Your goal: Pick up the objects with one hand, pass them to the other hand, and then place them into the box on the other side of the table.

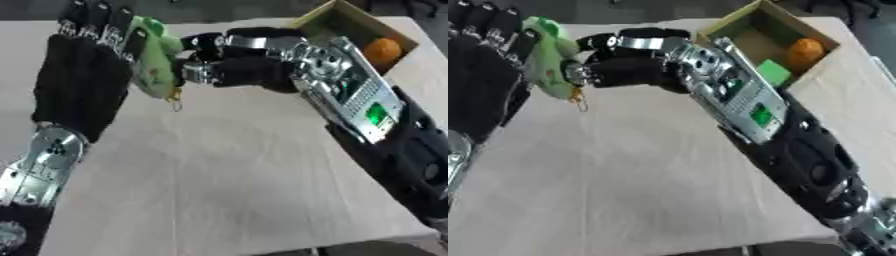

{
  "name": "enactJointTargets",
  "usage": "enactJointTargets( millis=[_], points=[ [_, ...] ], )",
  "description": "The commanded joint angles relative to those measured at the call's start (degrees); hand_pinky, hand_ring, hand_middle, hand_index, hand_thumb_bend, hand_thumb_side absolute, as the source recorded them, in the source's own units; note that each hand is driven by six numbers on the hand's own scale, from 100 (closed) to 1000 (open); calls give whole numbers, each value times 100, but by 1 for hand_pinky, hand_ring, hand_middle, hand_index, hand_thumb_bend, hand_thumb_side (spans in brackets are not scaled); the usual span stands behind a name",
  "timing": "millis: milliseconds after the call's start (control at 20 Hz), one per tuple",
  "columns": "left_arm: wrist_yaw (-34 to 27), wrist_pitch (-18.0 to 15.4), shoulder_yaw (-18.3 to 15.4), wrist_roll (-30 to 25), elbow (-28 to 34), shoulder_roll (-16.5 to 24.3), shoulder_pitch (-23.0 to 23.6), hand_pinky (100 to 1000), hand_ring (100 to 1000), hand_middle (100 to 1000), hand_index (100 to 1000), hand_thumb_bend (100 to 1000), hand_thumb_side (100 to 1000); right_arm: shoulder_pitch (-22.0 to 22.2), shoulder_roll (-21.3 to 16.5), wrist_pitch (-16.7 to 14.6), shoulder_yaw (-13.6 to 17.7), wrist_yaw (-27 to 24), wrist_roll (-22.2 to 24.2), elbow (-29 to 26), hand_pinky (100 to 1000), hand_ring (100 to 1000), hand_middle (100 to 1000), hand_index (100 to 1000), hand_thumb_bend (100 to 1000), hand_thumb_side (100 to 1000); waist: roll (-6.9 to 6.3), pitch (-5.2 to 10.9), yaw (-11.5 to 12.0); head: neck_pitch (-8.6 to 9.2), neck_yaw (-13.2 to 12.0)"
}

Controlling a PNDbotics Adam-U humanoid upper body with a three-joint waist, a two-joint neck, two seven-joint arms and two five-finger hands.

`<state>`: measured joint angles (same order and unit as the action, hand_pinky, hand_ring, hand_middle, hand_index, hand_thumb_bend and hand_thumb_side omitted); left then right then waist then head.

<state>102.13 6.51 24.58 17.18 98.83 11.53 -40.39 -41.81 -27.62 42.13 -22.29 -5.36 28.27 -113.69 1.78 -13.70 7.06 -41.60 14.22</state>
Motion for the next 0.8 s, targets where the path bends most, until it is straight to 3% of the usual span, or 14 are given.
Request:
enactJointTargets(
  millis=[50,300,450,800],
  points=[
    [-91,-13,24,-9,302,119,-72,484,510,454,500,534,100,-54,-154,354,52,-60,301,-90,1000,985,821,1000,100,664,-16,125,1,71,5],
    [-229,-12,8,-23,435,185,-37,478,505,448,498,522,100,-43,-166,361,65,-117,282,-90,1000,984,820,1000,100,674,-19,125,7,79,-13],
    [-474,90,-38,59,429,159,22,450,481,412,492,450,100,-40,-172,352,71,-128,275,-90,1000,985,820,1000,100,676,-16,118,14,71,-42],
    [-2046,515,-158,502,203,98,110,422,449,361,483,347,100,-34,-178,334,84,-122,273,-90,1000,986,819,1000,100,675,-26,113,18,93,-96]
  ],
)
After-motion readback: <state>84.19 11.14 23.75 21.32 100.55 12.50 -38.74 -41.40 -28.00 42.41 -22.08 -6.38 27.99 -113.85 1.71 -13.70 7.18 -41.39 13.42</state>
